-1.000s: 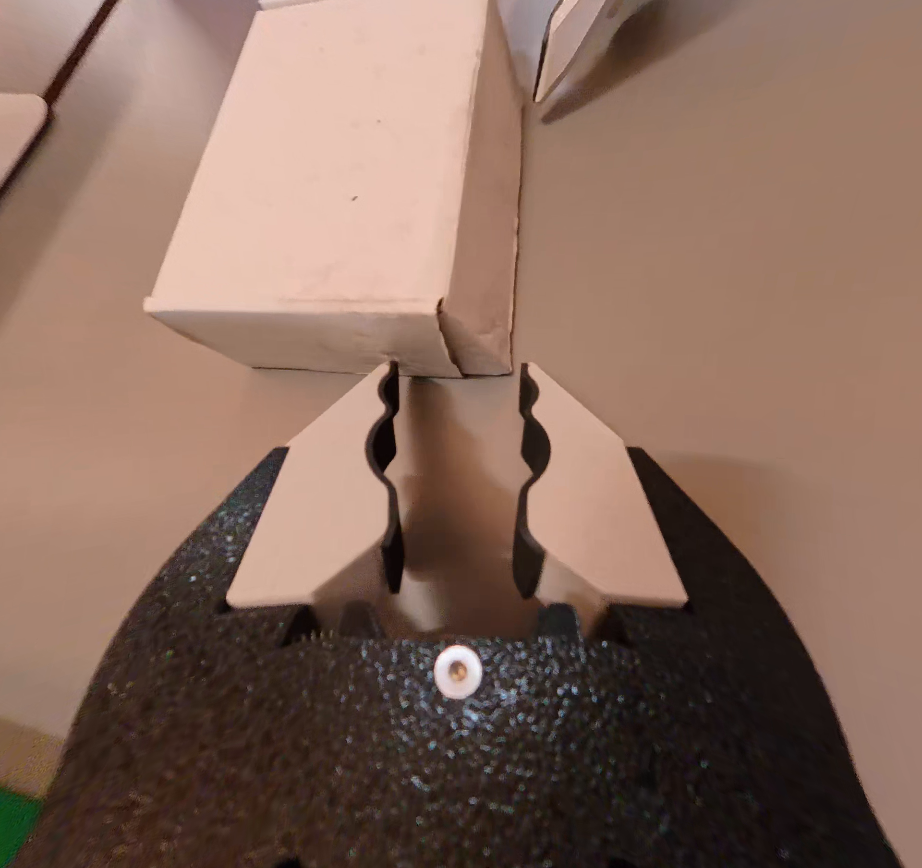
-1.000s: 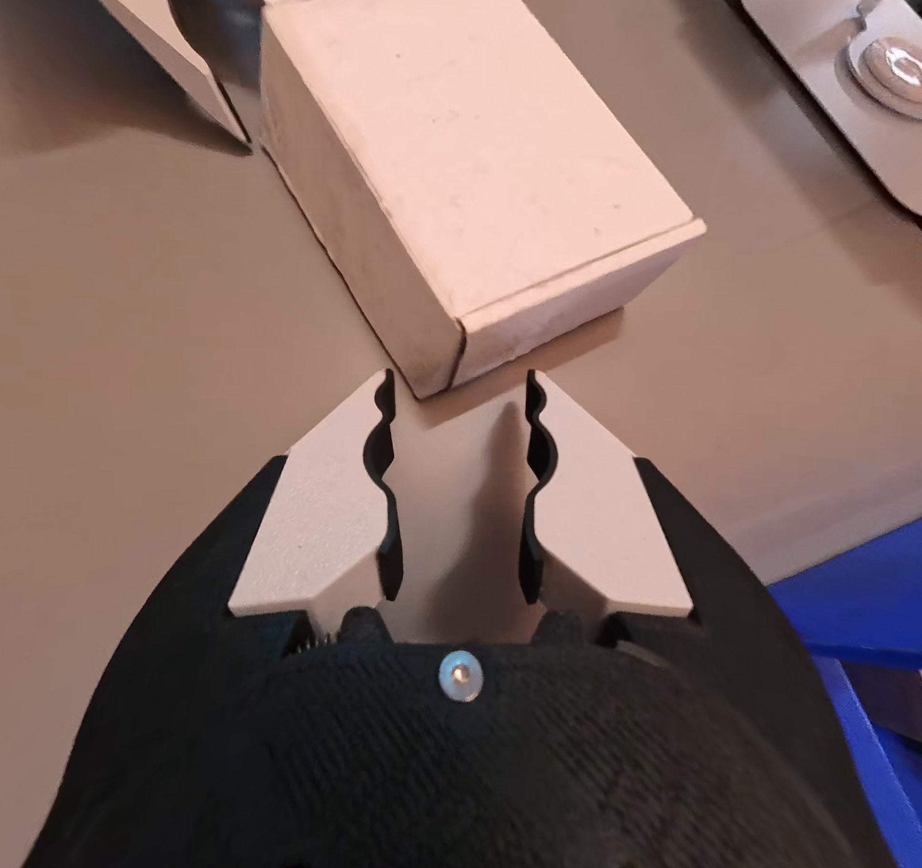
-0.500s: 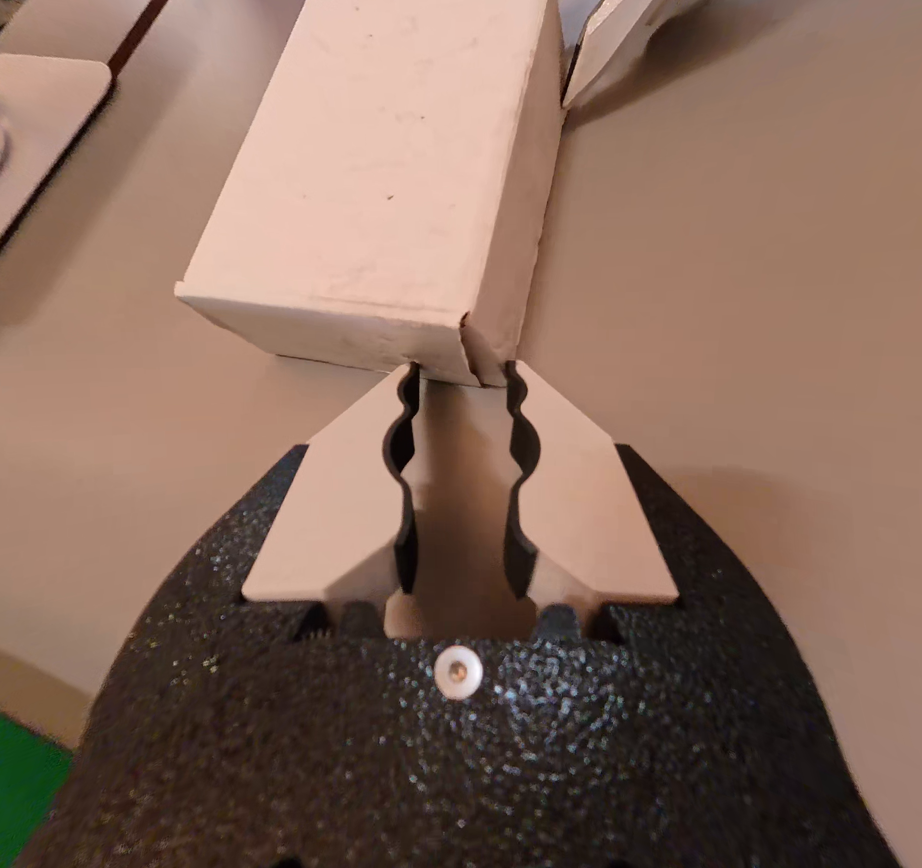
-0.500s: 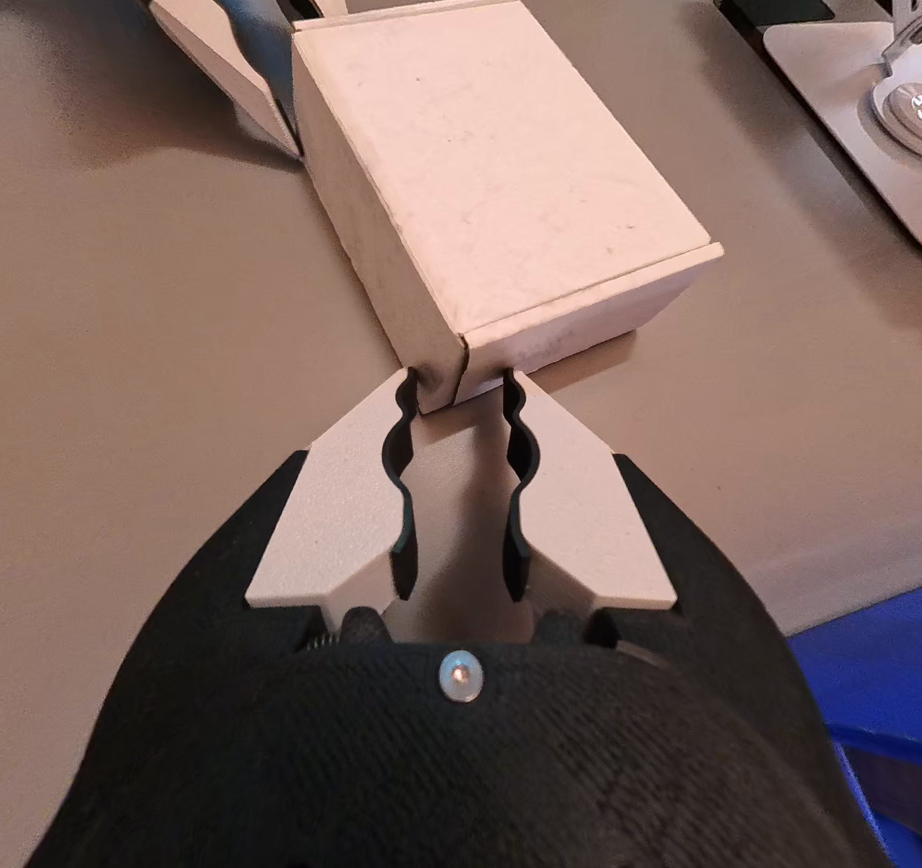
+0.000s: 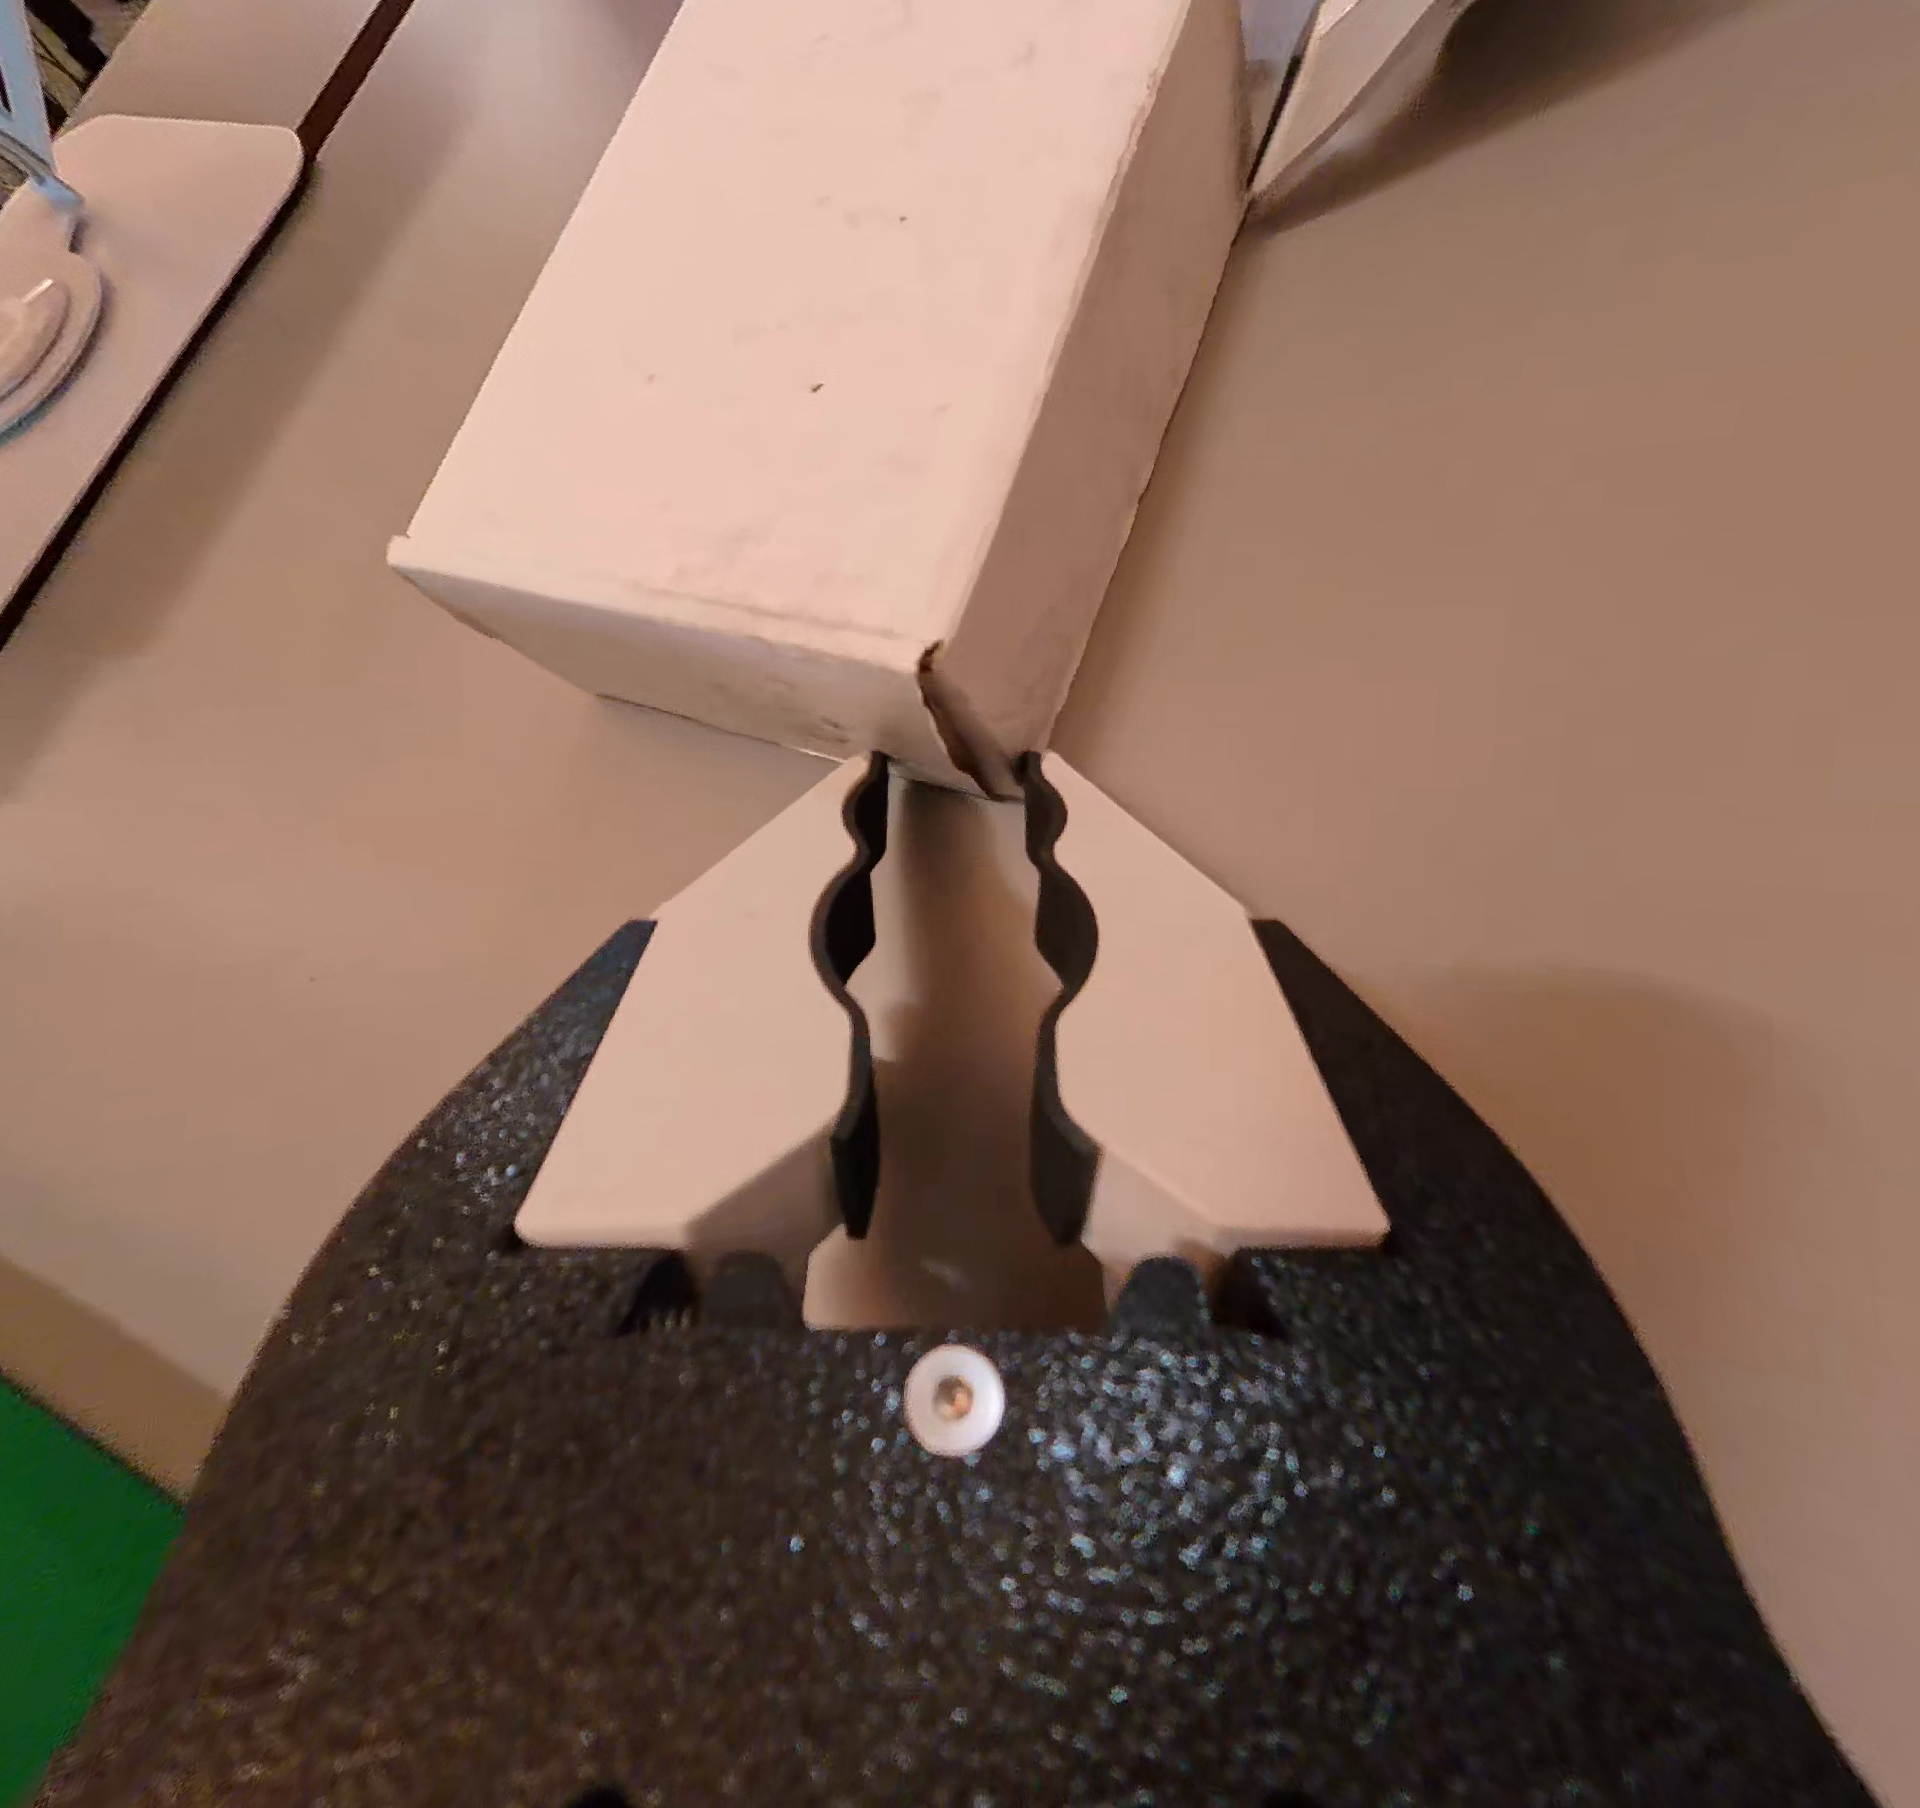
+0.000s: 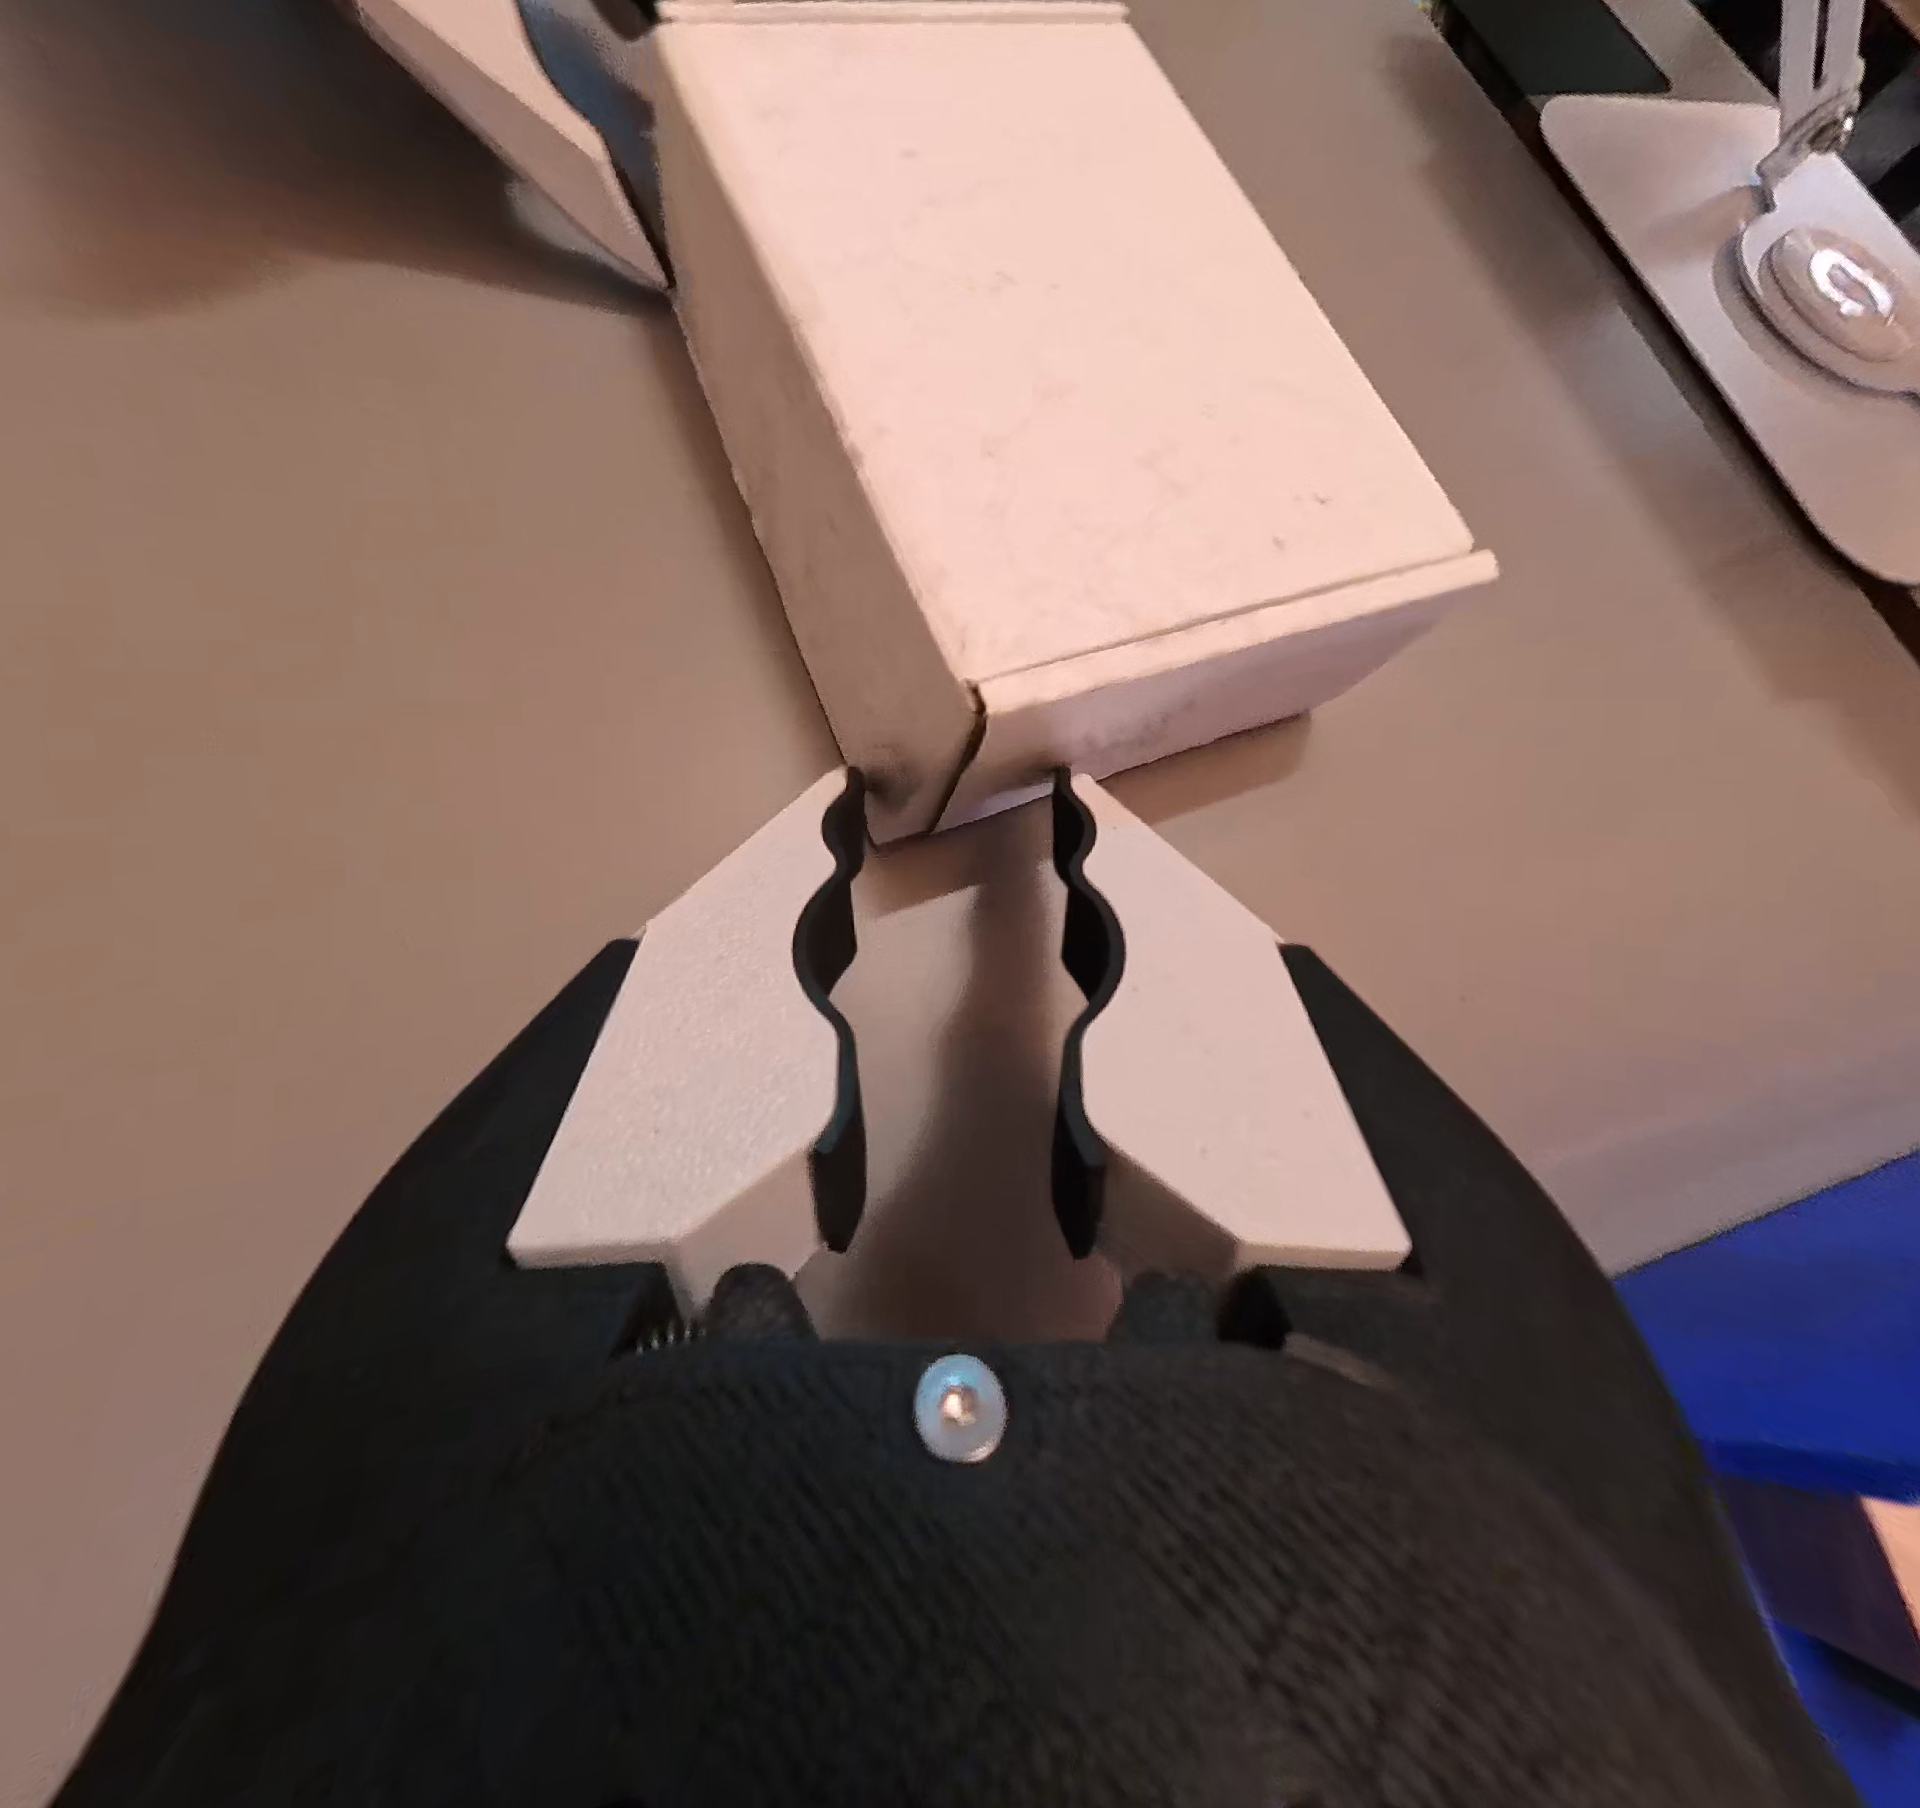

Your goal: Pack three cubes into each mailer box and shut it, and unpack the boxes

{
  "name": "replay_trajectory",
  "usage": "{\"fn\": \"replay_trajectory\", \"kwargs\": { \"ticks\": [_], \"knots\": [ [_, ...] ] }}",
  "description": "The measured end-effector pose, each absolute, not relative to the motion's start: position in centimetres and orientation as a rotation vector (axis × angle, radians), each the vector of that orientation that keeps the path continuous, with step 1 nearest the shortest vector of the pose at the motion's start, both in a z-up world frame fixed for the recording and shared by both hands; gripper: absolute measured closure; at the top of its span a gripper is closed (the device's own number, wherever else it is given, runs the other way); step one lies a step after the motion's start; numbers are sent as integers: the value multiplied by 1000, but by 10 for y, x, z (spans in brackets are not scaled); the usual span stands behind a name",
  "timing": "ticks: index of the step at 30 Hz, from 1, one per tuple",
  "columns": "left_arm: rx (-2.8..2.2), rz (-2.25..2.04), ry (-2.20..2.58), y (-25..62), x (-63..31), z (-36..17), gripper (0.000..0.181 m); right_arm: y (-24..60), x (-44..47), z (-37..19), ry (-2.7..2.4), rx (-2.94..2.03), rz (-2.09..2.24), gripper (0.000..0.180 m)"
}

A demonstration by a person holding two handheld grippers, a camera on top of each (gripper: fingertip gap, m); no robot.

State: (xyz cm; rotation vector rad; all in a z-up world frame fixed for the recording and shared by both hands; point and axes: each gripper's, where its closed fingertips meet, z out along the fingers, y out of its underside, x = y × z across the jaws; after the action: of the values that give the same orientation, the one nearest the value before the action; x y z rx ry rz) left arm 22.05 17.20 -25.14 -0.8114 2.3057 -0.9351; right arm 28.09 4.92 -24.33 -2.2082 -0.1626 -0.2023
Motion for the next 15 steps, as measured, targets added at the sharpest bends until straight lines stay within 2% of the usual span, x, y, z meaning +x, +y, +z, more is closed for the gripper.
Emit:
{"fn": "replay_trajectory", "kwargs": {
  "ticks": [2,4,6,9,13,15],
  "knots": [
    [-798,-919,2316,171,220,-253,163,47,286,-238,-130,-2172,-225,139],
    [-768,-901,2346,169,217,-257,181,45,287,-237,-89,-2170,-174,133],
    [-763,-879,2331,170,219,-257,179,45,285,-239,-100,-2180,-163,129],
    [-805,-878,2279,176,223,-253,154,40,288,-242,-112,-2210,-216,114],
    [-796,-964,2340,169,215,-252,137,33,287,-241,-103,-2194,-209,118],
    [-824,-997,2360,168,217,-252,121,33,287,-240,-100,-2186,-192,120]
  ]
}}
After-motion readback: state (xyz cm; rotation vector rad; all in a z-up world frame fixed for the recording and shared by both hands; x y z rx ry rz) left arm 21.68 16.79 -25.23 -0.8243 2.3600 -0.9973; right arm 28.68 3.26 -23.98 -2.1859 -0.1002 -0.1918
